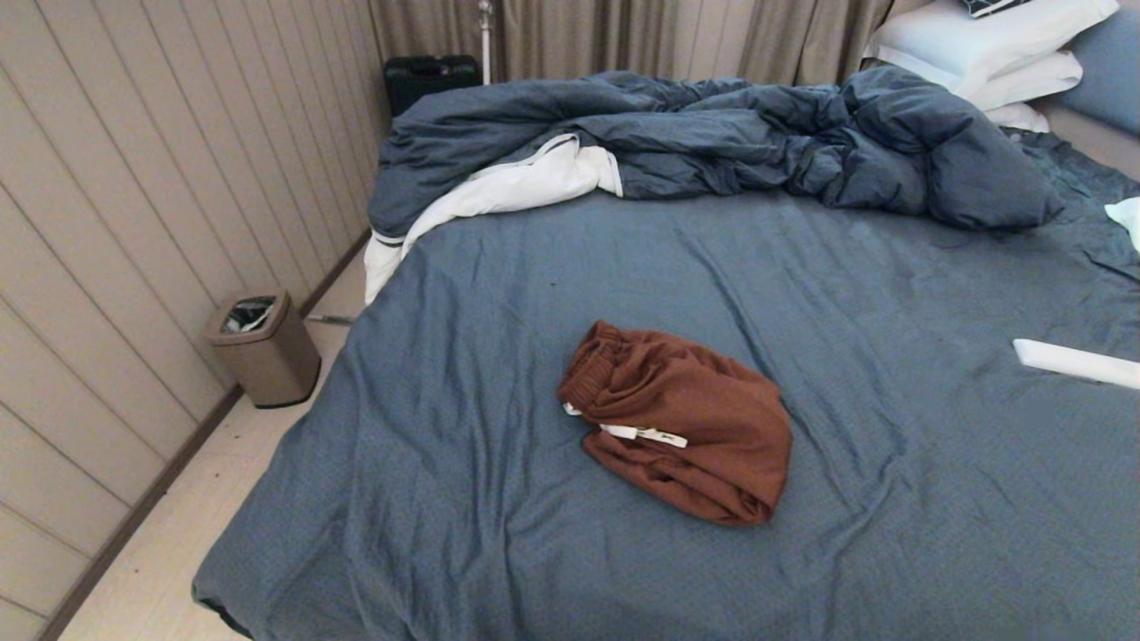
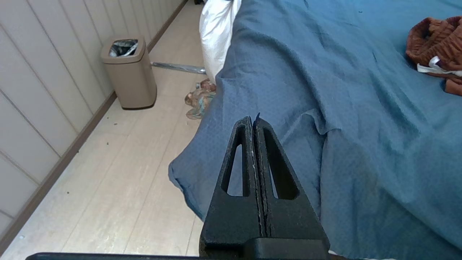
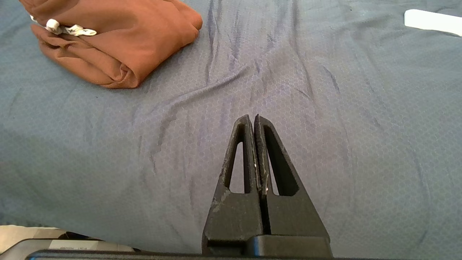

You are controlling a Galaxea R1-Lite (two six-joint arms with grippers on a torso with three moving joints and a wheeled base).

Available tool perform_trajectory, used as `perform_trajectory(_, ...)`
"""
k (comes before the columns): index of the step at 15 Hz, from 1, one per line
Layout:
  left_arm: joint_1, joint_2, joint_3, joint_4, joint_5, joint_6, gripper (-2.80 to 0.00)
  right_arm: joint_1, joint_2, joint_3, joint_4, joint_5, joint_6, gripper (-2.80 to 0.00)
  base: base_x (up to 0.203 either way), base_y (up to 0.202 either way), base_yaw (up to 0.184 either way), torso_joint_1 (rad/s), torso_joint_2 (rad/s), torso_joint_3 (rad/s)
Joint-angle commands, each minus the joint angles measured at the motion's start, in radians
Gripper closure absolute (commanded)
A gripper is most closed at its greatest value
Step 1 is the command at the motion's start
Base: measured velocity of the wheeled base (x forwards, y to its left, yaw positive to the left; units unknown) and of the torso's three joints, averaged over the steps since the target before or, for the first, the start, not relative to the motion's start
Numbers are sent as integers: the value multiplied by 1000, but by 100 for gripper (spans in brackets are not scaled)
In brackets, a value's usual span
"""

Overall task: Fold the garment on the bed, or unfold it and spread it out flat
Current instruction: Unford the brown shorts

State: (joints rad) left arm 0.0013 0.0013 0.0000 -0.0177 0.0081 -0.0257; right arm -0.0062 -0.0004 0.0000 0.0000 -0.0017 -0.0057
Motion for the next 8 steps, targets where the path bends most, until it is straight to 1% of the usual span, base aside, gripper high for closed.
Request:
perform_trajectory(1,0,2,0,-1,0,0,0,0,0,0,0,0,0,0,0,0,0,0,0,0)
perform_trajectory(8,0,2,0,-1,0,0,0,0,0,0,0,0,0,0,0,0,0,0,0,0)
